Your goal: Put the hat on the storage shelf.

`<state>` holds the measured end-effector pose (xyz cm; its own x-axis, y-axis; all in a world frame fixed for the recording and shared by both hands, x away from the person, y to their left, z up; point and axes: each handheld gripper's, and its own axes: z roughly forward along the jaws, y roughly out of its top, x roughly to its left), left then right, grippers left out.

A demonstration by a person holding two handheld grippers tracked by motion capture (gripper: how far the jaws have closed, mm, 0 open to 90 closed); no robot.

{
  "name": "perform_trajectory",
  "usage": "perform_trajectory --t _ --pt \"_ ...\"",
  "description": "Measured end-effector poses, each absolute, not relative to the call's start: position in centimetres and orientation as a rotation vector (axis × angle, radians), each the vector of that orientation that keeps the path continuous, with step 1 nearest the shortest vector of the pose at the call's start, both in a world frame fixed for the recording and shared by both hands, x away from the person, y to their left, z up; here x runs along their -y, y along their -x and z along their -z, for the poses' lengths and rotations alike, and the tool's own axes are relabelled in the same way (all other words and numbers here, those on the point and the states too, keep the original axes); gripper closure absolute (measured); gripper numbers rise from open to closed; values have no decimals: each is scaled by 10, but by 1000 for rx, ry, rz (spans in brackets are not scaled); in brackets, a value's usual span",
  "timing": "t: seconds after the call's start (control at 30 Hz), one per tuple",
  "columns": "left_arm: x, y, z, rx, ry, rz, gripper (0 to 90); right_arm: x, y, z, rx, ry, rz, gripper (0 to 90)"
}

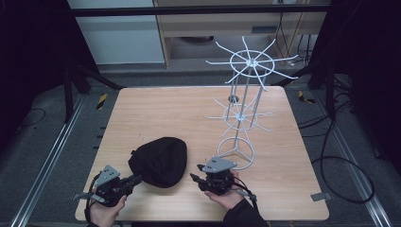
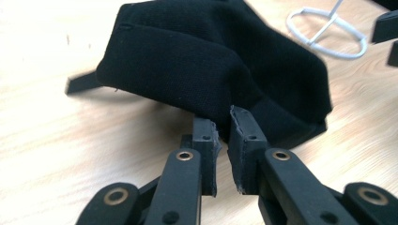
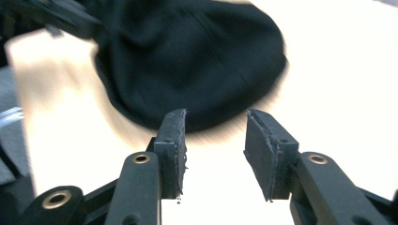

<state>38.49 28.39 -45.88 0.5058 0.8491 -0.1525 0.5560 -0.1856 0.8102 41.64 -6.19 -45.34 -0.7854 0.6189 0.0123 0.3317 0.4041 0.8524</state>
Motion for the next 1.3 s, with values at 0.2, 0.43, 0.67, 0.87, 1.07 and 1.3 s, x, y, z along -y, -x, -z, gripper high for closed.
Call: perform_trajectory --t 0.2,0.43,0.67,0.87,1.07,1.3 --pt "-281 -384 468 -1190 -1993 -446 763 92 -414 462 -2315 -893 -1270 545" --pt "-288 -377 465 -1226 -1948 -499 548 119 -411 462 -2257 -958 -1253 521" --pt "-292 -376 451 -1184 -1891 -571 458 149 -407 459 -2187 -1021 -1245 492" --pt "-285 -391 432 -1142 -1859 -593 420 177 -403 458 -2123 -1098 -1231 469" --pt "-268 -414 421 -1105 -1880 -535 399 205 -404 462 -2060 -1163 -1185 440" --pt "-244 -440 416 -1083 -1944 -502 397 223 -405 466 -2034 -1215 -1143 424"
